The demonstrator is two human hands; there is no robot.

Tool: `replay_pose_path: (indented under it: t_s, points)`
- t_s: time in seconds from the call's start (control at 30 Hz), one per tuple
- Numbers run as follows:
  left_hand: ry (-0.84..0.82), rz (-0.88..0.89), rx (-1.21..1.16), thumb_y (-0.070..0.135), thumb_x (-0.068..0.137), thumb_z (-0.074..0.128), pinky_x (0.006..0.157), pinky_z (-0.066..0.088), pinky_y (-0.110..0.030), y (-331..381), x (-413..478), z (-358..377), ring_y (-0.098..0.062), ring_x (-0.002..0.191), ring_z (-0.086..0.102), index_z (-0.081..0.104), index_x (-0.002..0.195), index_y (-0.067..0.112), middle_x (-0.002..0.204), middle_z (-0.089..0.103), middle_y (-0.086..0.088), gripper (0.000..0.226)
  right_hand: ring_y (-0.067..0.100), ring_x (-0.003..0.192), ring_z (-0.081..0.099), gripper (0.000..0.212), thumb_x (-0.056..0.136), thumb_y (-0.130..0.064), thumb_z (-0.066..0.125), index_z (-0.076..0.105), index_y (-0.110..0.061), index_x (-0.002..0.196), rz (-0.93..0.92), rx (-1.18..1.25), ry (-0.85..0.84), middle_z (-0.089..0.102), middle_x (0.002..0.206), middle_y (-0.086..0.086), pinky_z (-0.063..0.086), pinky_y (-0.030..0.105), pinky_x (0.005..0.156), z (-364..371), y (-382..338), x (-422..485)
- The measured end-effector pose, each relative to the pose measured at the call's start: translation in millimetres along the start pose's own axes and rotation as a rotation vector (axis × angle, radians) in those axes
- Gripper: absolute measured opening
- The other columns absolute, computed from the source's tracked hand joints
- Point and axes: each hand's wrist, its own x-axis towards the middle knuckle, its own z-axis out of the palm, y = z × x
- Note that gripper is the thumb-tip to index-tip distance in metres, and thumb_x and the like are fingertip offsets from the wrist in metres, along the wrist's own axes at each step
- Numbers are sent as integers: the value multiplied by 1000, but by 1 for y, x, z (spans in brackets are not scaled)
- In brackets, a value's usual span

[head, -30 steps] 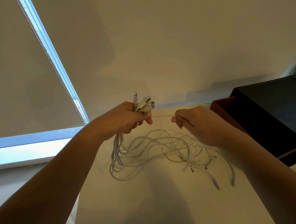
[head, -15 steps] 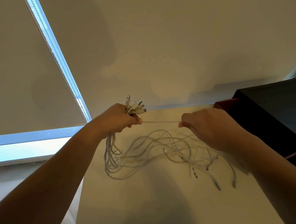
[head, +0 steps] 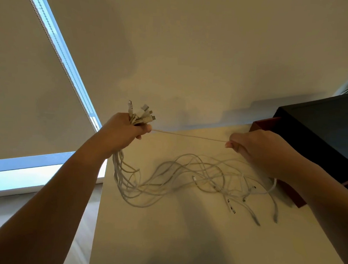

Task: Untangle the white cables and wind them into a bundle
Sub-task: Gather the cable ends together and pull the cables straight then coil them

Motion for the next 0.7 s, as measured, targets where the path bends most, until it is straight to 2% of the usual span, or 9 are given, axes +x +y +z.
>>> replay_pose_path:
  t_s: [0.13,0.23,0.37,0.5,0.57,0.6,0.63,0.67,0.7]
  points:
    - [84,-3,40,29,86,69,55,35,-27,-9,3,-14,-13,52,45,65,76,17,68,61,-1,16,9,66,58,36,97,-41,28,59,-22,98,114,-6,-113,56,69,-9,53,33,73,7,16,-6]
    - [118,3,49,28,87,68,56,36,-27,-14,3,-16,-12,54,47,64,73,21,67,61,0,16,10,66,59,34,98,-39,30,60,-23,96,182,32,-157,60,71,-7,53,36,74,16,26,-9]
    - [80,-31,-16,27,88,67,54,35,-25,-15,6,-13,-13,53,42,67,80,20,71,61,0,10,13,71,61,34,100,-38,32,61,-21,99,238,57,-181,64,78,-3,52,36,76,22,31,-8]
    - [115,-7,-10,34,87,68,58,33,-29,-9,6,-8,-16,56,40,69,82,19,60,49,-1,16,13,70,58,34,100,-38,34,53,-24,76,211,106,-221,63,75,-4,46,30,72,23,20,-5]
    - [168,46,-12,36,88,67,56,32,-27,-2,3,-5,-16,53,37,69,84,23,56,48,-1,14,11,66,57,37,100,-41,33,49,-23,71,186,118,-231,63,73,-5,47,29,68,20,12,-5]
    - [187,82,-48,36,88,67,53,33,-25,2,0,-2,-5,50,42,71,91,24,55,54,1,13,11,65,57,38,99,-43,32,49,-23,71,164,119,-230,62,71,-5,48,29,67,19,8,-4]
    - [170,121,-106,36,88,68,52,33,-20,8,-3,3,7,49,44,72,98,26,57,36,16,15,11,67,59,39,98,-45,30,49,-23,71,137,131,-227,63,72,-4,49,30,68,16,3,-3]
    - [111,163,-166,35,87,70,50,34,-14,14,-7,10,17,56,45,72,103,29,96,62,8,18,12,72,61,41,95,-49,26,48,-25,70,105,151,-223,66,76,-4,51,33,72,15,-3,-1]
    - [18,202,-203,34,85,72,49,34,-8,19,-11,21,17,55,46,71,105,28,69,71,14,21,14,77,63,43,91,-53,21,47,-25,70,71,179,-213,68,82,-3,52,37,74,13,-11,2]
